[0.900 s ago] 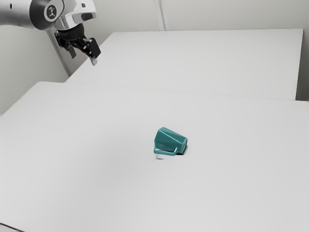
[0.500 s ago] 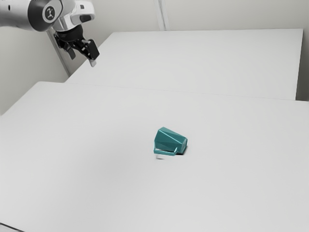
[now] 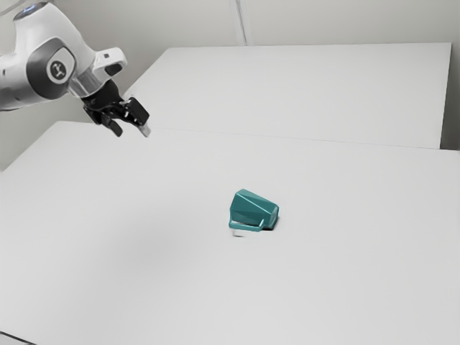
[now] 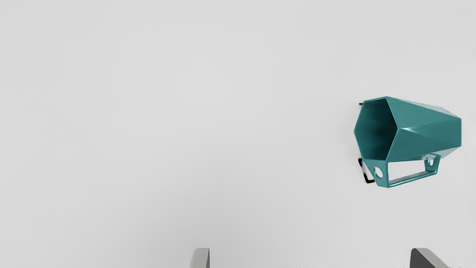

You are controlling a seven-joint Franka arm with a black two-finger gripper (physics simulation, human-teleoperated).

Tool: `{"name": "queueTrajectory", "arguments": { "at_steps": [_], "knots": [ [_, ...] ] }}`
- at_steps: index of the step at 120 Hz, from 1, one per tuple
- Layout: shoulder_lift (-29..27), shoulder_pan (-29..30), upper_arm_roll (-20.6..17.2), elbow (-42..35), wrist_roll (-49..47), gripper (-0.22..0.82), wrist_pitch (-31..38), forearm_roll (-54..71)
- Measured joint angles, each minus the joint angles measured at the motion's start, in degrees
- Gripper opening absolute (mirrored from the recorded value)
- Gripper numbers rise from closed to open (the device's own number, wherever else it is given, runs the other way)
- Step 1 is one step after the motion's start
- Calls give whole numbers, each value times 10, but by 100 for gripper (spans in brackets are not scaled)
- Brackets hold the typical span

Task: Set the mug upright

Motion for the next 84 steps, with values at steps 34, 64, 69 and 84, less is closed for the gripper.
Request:
{"name": "queueTrajectory", "arguments": {
  "at_steps": [34, 64, 69, 84],
  "knots": [
    [-6, -10, 33, -58, 40, 58, 34, -138],
    [27, -9, 51, -82, 117, 58, 41, -275],
    [45, -7, 51, -82, 133, 58, 41, -304],
    [91, -3, 51, -82, 184, 58, 38, -380]
  ]
}}
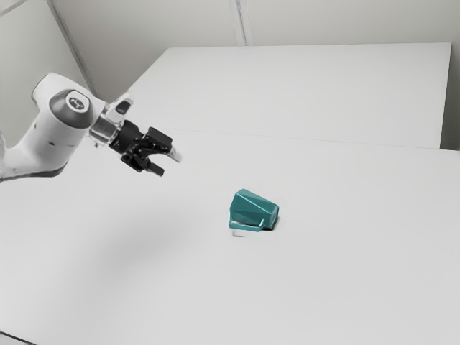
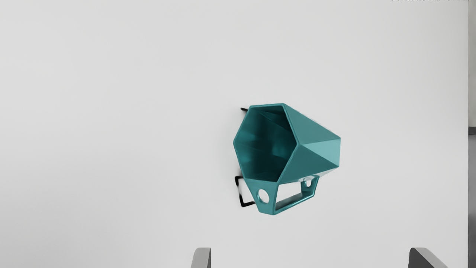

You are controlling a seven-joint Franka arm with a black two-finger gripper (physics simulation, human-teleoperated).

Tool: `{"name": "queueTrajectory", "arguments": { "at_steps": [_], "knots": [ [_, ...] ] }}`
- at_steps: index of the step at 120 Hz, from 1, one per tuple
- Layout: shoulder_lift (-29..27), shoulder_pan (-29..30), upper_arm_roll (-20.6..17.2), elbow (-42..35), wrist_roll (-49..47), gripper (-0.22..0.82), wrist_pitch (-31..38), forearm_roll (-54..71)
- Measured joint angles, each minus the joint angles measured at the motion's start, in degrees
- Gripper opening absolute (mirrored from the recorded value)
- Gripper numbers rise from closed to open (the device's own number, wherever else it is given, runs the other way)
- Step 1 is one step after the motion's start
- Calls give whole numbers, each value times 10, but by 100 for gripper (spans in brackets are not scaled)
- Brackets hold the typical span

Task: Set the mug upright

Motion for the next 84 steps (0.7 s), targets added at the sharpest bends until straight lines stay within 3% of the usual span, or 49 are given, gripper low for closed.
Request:
{"name": "queueTrajectory", "arguments": {
  "at_steps": [84],
  "knots": [
    [128, -2, -3, -7, 229, 56, -80, -225]
  ]
}}
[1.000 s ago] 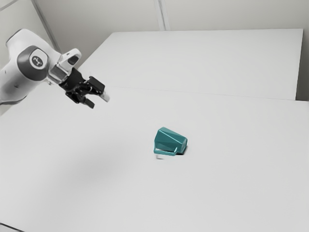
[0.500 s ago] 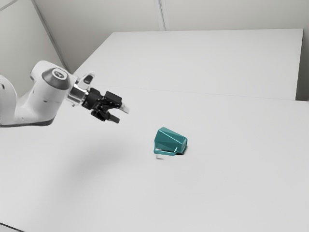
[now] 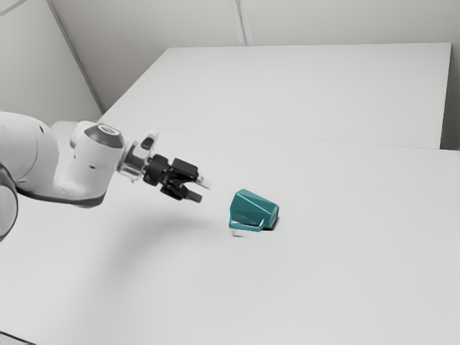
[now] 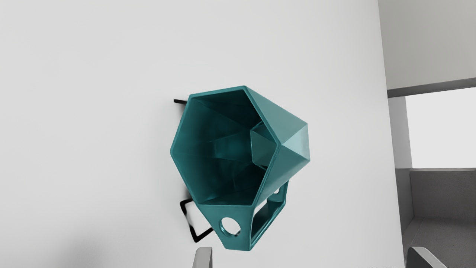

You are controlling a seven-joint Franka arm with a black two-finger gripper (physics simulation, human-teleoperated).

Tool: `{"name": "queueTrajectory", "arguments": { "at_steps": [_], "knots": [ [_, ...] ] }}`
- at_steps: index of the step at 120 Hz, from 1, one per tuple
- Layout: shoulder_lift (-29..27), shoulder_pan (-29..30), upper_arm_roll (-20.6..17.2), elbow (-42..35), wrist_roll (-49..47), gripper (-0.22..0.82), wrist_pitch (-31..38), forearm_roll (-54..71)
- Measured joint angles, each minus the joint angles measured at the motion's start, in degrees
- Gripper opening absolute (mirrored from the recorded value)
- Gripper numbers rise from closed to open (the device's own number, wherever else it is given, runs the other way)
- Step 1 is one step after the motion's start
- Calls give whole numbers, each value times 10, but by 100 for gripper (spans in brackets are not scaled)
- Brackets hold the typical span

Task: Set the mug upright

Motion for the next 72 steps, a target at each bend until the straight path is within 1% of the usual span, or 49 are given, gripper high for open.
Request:
{"name": "queueTrajectory", "arguments": {
  "at_steps": [53, 72],
  "knots": [
    [49, 0, -15, 18, 84, 56, -13, -65],
    [71, 1, -30, 33, 103, 56, -14, -81]
  ]
}}
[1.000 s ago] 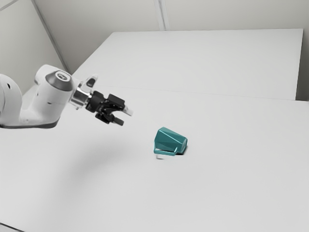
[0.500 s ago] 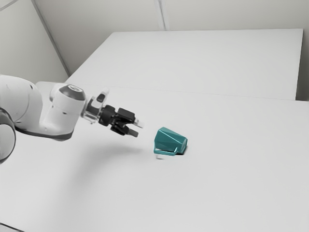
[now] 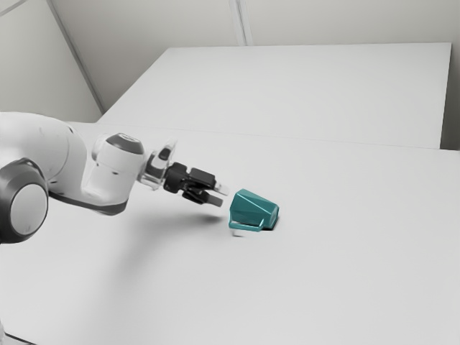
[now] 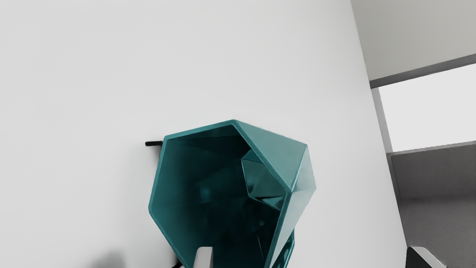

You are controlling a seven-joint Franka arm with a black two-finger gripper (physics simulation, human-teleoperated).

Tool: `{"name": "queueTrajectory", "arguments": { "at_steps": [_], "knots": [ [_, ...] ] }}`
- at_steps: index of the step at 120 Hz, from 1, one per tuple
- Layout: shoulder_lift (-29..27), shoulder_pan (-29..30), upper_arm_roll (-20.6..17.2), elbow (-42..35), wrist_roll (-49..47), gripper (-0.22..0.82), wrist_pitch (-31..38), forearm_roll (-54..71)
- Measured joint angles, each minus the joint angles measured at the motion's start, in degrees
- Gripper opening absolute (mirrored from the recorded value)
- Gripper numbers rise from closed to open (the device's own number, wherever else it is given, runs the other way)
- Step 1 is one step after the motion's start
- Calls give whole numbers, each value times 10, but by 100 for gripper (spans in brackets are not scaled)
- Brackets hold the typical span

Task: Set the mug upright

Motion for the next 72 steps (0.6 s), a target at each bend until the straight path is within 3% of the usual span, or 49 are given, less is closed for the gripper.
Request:
{"name": "queueTrajectory", "arguments": {
  "at_steps": [48, 72],
  "knots": [
    [40, 4, -28, 34, 31, 55, 0, -30],
    [51, 7, -40, 39, 40, 44, 0, -48]
  ]
}}
